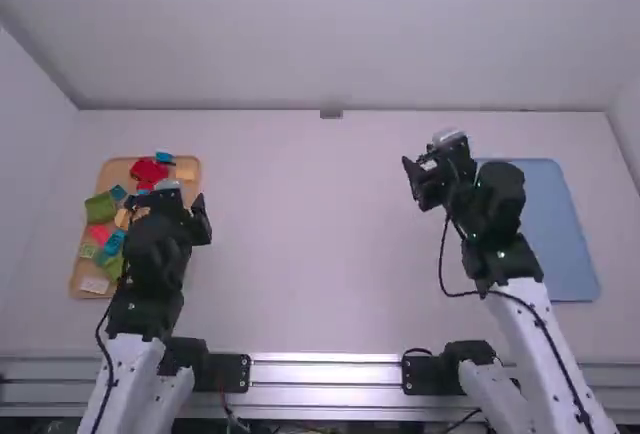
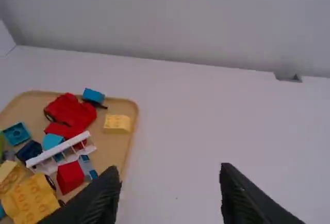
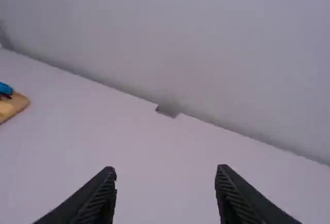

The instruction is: Assemble lego blocks to make yellow taxi

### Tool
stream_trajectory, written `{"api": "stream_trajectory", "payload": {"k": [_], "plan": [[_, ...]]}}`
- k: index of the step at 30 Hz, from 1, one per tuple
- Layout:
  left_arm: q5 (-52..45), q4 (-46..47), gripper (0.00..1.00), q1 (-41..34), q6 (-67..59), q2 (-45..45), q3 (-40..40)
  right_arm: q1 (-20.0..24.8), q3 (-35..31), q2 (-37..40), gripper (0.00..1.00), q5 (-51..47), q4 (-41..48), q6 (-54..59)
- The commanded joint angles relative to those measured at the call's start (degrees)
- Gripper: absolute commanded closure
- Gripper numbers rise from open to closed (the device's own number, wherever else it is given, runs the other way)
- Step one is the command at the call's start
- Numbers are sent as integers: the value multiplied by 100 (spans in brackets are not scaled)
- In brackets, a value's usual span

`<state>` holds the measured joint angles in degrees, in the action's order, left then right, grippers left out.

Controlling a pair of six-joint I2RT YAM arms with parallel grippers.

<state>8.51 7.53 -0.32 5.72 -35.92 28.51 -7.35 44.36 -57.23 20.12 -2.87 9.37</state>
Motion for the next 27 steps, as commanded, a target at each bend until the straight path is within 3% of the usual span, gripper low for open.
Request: {"api": "stream_trajectory", "payload": {"k": [1, 19, 24, 27], "plan": [[229, 111, 44, 1, 156, -280, 398, -76, 611, -558, 43, 469, -40, 207], [2034, 2307, 13, 62, 1779, -606, 2136, -792, 3312, -3942, 13, 1820, -371, 958], [2076, 2538, 7, 519, 1928, -898, 2490, -1013, 3812, -4569, 7, 2071, -374, 1060], [1622, 2683, 5, 961, 1814, -1322, 2840, -1086, 4049, -4866, 5, 2356, -365, 1117]]}}
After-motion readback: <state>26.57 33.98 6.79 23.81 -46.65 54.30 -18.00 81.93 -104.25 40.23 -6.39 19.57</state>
